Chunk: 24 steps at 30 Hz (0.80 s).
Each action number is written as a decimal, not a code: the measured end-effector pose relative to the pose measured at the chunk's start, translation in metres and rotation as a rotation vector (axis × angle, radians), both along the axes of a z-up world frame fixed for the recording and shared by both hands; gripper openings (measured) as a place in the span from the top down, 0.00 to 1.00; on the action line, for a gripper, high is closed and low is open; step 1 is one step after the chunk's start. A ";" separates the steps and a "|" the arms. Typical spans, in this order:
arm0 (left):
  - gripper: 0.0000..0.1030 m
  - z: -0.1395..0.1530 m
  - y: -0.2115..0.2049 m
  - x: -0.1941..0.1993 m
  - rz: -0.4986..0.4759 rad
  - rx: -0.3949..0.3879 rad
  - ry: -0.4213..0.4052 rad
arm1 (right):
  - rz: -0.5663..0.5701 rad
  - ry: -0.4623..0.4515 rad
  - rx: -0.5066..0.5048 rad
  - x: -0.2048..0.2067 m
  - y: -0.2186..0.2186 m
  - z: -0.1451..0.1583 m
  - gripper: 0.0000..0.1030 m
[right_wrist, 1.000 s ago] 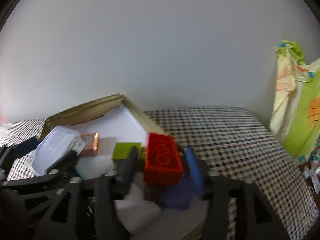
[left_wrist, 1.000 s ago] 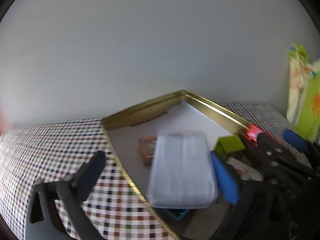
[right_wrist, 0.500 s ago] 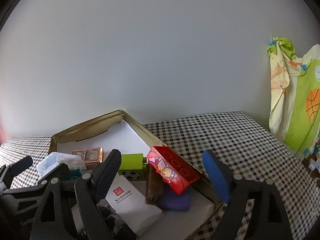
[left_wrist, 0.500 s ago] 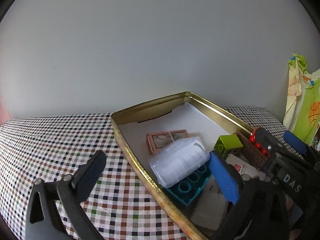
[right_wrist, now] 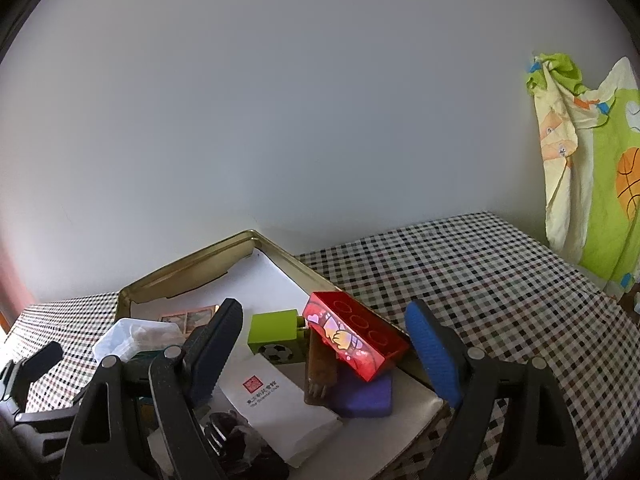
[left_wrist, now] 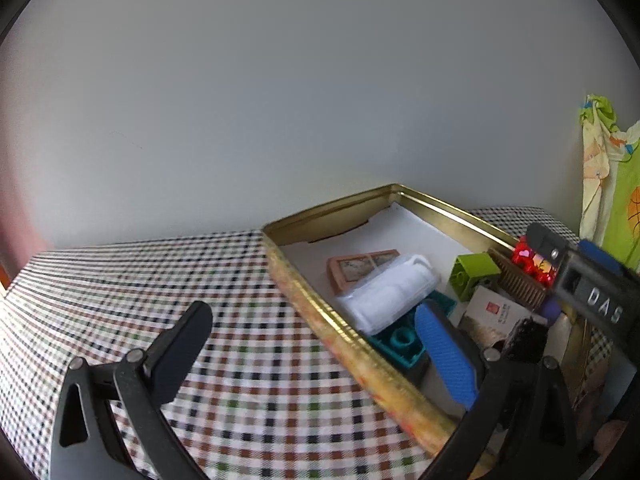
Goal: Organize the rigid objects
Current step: 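Withdraw both open tools up from the tin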
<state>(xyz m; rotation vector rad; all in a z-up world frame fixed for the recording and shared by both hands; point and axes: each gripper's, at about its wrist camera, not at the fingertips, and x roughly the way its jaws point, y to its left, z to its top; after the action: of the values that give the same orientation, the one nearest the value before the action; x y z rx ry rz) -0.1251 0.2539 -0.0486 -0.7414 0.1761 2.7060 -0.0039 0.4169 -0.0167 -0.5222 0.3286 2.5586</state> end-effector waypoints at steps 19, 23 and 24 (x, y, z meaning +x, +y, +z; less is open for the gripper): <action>0.00 0.013 -0.047 0.031 0.022 0.060 0.083 | -0.191 0.202 0.231 0.063 -0.053 0.020 0.17; 0.00 0.015 -0.050 0.041 0.013 0.056 0.107 | -0.196 0.214 0.210 0.070 -0.060 0.019 0.17; 0.00 0.016 -0.052 0.044 0.008 0.056 0.111 | -0.198 0.214 0.212 0.072 -0.063 0.019 0.17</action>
<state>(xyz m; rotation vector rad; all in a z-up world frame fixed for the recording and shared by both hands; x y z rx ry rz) -0.0810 0.2019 -0.0328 -0.5776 0.1236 2.7487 0.0679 0.3542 0.0022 -0.1302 0.1701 2.4209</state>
